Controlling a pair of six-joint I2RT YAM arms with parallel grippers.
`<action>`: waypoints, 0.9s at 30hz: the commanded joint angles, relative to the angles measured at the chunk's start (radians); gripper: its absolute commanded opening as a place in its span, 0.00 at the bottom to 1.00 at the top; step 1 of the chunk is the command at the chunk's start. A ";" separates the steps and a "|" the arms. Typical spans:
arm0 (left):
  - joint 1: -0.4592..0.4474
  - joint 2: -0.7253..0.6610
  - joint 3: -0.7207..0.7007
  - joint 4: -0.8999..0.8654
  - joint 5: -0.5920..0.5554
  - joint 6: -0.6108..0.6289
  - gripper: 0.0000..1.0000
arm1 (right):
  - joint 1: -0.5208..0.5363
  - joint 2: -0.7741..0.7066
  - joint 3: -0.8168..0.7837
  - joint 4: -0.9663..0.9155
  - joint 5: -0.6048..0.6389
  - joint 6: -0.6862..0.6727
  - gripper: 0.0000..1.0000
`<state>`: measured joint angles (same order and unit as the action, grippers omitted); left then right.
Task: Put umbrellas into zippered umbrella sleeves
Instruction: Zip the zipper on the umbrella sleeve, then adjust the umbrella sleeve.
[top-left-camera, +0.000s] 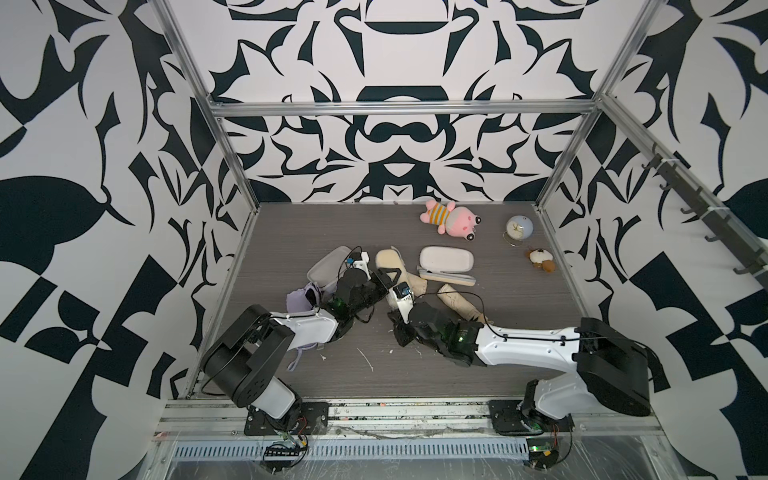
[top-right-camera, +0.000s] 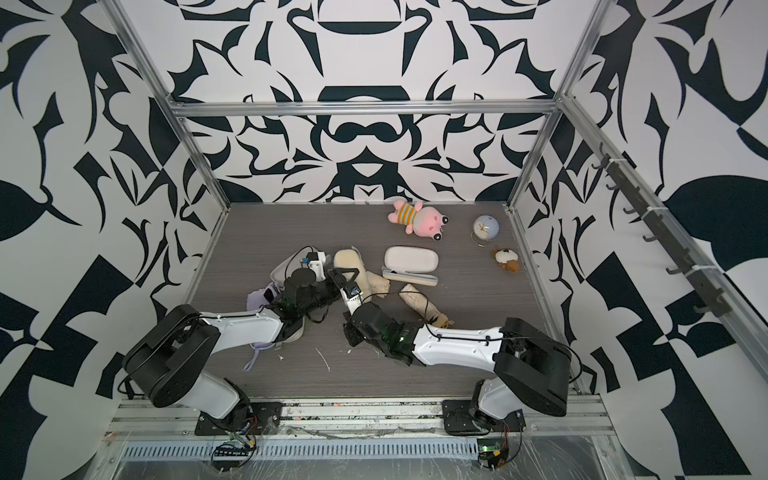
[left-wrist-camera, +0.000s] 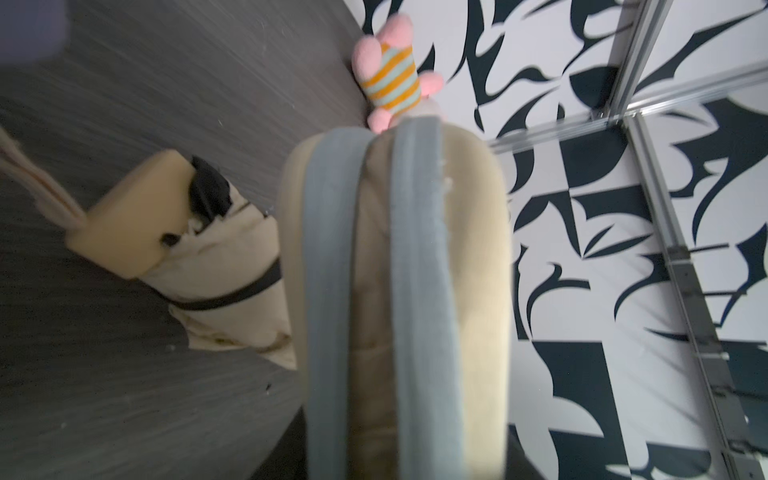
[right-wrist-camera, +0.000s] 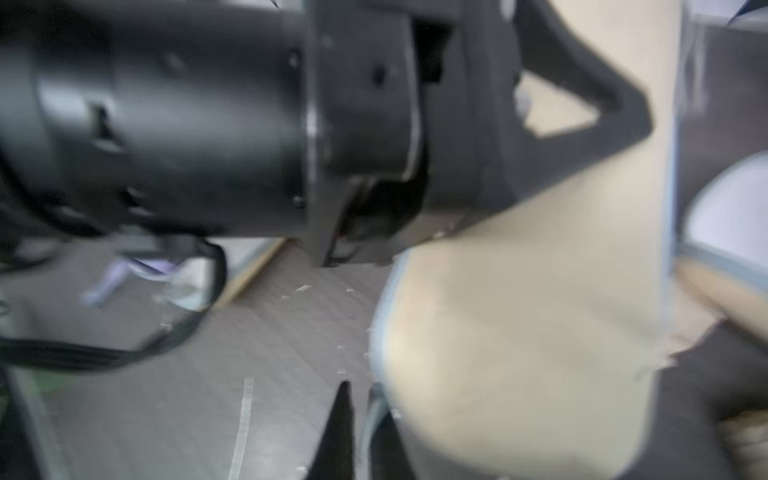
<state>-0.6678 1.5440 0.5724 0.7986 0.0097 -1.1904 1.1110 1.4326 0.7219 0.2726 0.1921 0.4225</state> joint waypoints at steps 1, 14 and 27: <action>0.021 -0.041 -0.024 0.179 -0.137 -0.031 0.03 | -0.035 -0.146 0.003 0.018 -0.149 0.160 0.38; -0.026 -0.043 -0.017 0.267 -0.182 -0.154 0.25 | -0.405 -0.207 -0.123 0.226 -0.512 0.663 0.82; -0.150 -0.037 0.019 0.265 -0.305 -0.219 0.52 | -0.399 0.043 -0.172 0.869 -0.410 0.908 0.67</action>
<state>-0.8040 1.5143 0.5430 0.9993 -0.2672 -1.4048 0.7044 1.4647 0.5285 0.9051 -0.2569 1.2617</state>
